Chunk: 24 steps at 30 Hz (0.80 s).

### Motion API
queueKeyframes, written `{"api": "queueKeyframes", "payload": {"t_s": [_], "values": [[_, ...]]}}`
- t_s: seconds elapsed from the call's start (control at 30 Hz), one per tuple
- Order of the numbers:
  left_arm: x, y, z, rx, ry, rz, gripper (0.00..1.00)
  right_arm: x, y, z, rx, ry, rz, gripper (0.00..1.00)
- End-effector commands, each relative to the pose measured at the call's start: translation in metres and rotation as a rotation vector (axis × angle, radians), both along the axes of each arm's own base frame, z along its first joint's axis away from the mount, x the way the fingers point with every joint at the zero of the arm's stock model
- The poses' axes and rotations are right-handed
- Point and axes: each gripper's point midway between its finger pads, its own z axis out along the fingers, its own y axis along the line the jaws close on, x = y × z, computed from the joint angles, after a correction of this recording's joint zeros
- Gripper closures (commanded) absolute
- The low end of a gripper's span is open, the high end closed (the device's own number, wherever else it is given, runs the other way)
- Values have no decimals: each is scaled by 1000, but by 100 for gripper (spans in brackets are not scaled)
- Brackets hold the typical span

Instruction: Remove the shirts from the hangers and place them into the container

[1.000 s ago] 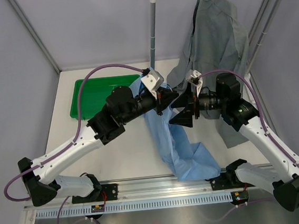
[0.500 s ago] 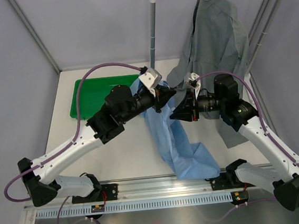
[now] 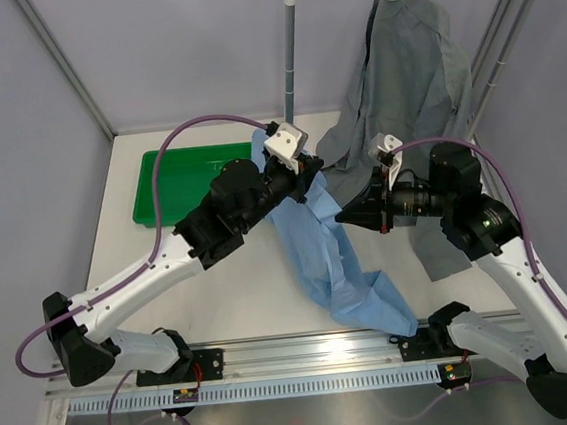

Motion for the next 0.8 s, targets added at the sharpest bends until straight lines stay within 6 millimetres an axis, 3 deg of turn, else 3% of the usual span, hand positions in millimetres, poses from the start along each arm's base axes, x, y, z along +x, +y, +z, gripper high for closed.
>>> {"api": "queueKeyframes", "payload": {"t_s": [0.0, 0.13, 0.3, 0.47, 0.77], "values": [[27, 16, 25, -45, -75, 159, 100, -17, -7, 25, 19, -54, 0, 100], [47, 29, 29, -54, -71, 300, 100, -24, -10, 25, 15, -43, 2, 100], [61, 31, 49, -88, -86, 385, 100, -29, -15, 25, 8, -44, -25, 100], [76, 36, 46, -57, -98, 477, 100, -32, -22, 29, -14, -70, -51, 100], [86, 50, 60, -170, -74, 599, 100, -31, -23, 13, -23, -29, -64, 100]]}}
